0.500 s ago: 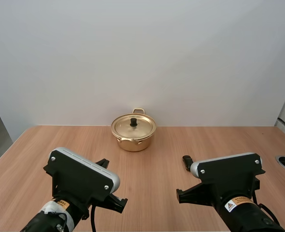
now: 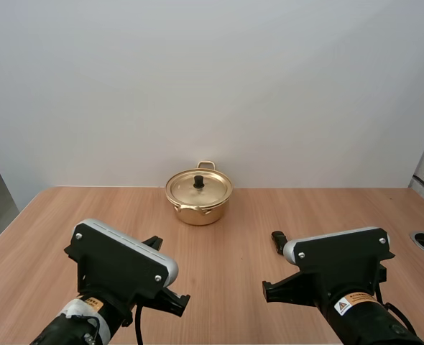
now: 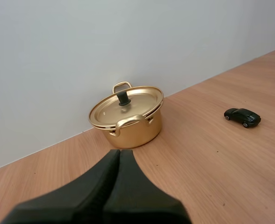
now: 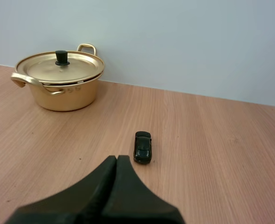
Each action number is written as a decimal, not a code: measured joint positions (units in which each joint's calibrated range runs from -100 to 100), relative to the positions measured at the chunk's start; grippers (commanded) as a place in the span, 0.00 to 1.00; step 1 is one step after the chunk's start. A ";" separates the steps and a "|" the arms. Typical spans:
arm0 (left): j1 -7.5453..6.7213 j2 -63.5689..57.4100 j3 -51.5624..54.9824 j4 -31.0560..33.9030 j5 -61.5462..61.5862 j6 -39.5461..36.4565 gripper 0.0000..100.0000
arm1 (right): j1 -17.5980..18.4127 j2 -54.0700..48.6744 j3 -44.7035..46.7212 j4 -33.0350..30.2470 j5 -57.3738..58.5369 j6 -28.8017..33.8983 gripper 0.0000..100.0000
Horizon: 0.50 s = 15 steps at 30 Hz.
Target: Open the pot, put the car inside, and close it
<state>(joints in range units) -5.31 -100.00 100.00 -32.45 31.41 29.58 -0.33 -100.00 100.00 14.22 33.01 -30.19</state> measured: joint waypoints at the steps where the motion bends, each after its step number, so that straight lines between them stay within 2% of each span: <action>1: 0.00 0.00 0.00 -1.07 0.32 -0.29 0.00 | 0.00 0.00 0.00 0.58 0.00 0.00 0.00; 9: 0.00 0.00 0.00 -12.37 0.70 0.16 0.00 | 0.00 0.00 0.00 7.87 -3.84 -0.10 0.00; 15: 0.00 0.00 -2.11 -18.10 -4.48 3.07 0.00 | -0.09 3.92 -5.31 5.52 -13.41 0.02 0.00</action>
<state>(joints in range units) -5.31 -100.00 97.89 -50.56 26.93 32.65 -0.42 -96.08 94.69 19.74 19.60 -30.18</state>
